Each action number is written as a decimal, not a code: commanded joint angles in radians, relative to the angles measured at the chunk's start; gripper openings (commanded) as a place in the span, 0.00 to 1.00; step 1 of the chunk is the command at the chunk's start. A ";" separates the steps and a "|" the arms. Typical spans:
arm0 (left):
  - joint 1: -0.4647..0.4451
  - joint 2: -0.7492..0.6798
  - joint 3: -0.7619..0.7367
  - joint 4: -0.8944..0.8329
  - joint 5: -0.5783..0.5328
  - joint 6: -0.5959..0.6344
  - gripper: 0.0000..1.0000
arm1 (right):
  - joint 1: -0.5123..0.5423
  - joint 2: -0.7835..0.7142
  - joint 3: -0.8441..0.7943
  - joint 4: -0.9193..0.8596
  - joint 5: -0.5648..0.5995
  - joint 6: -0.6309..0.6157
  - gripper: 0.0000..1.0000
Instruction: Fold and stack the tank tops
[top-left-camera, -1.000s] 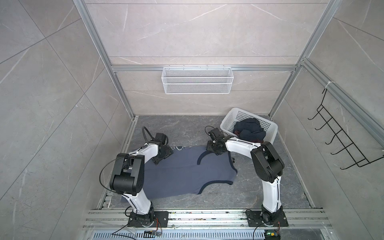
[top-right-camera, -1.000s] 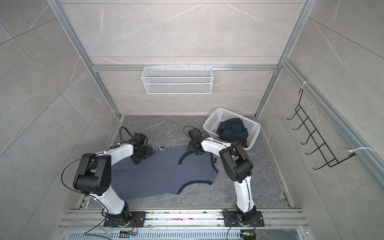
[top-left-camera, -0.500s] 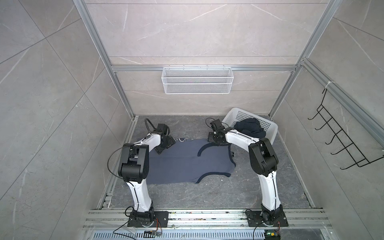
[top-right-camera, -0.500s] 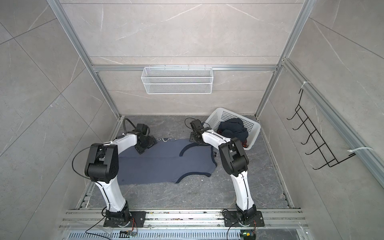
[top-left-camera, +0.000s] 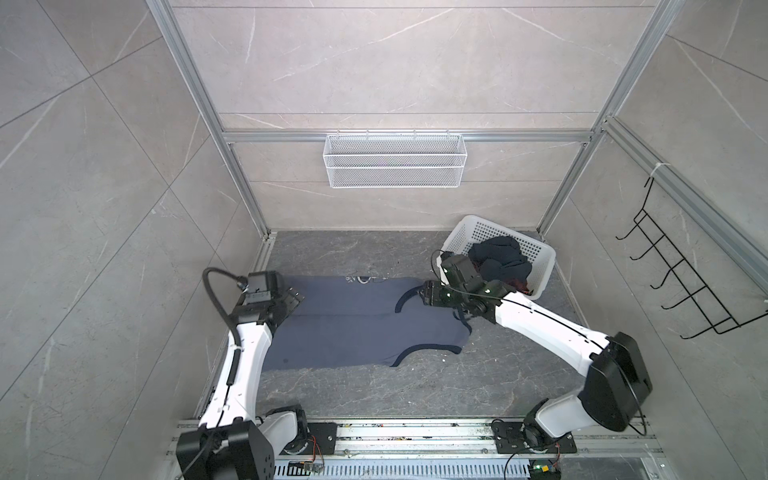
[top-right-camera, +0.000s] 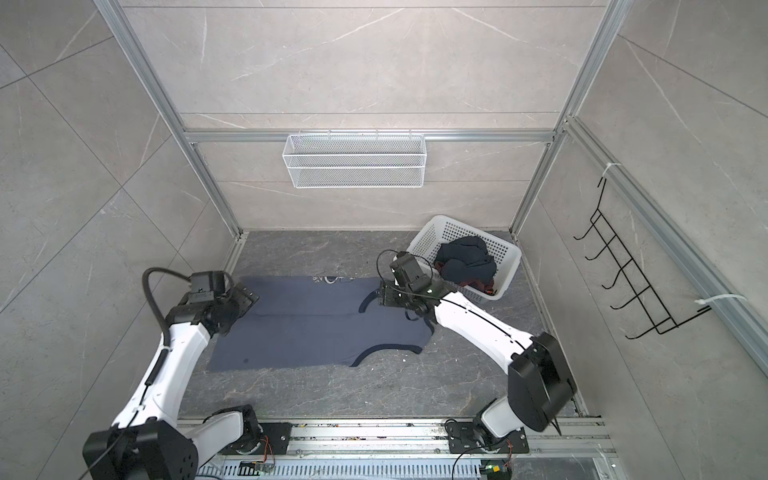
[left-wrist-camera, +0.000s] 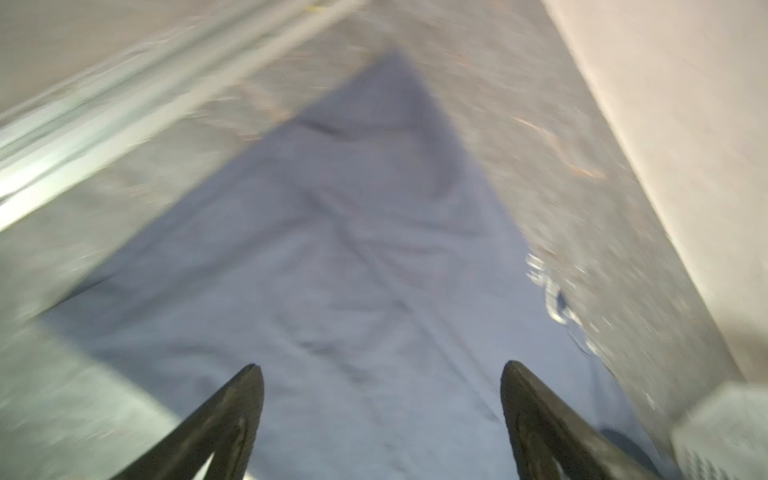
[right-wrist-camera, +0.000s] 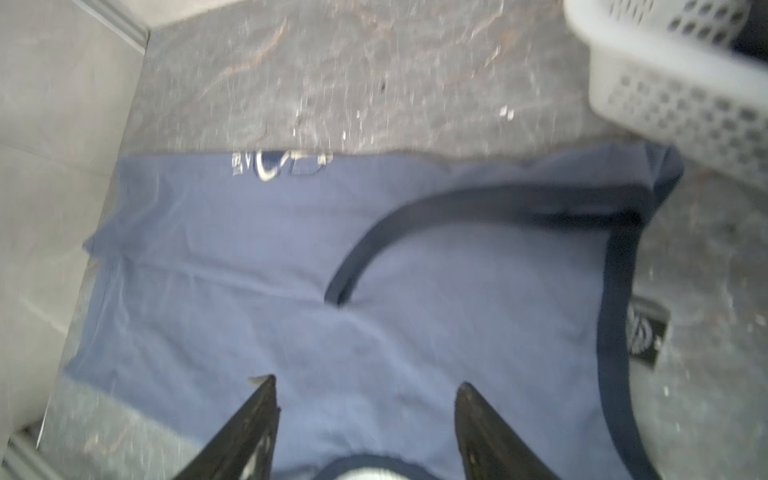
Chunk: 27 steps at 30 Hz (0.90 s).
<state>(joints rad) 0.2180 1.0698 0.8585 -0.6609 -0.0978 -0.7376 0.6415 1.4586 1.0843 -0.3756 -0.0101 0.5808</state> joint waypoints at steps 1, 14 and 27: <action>0.124 -0.023 -0.089 -0.091 -0.019 -0.030 0.91 | 0.029 -0.068 -0.121 0.042 -0.056 0.062 0.68; 0.371 0.095 -0.271 0.116 -0.052 -0.134 0.82 | 0.114 -0.078 -0.220 0.049 -0.096 0.086 0.66; 0.428 0.234 -0.253 0.223 0.014 -0.138 0.59 | 0.334 -0.003 -0.245 0.130 -0.013 0.208 0.65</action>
<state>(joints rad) 0.6395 1.2732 0.5858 -0.4759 -0.0971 -0.8608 0.9363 1.4197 0.8440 -0.2733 -0.0570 0.7494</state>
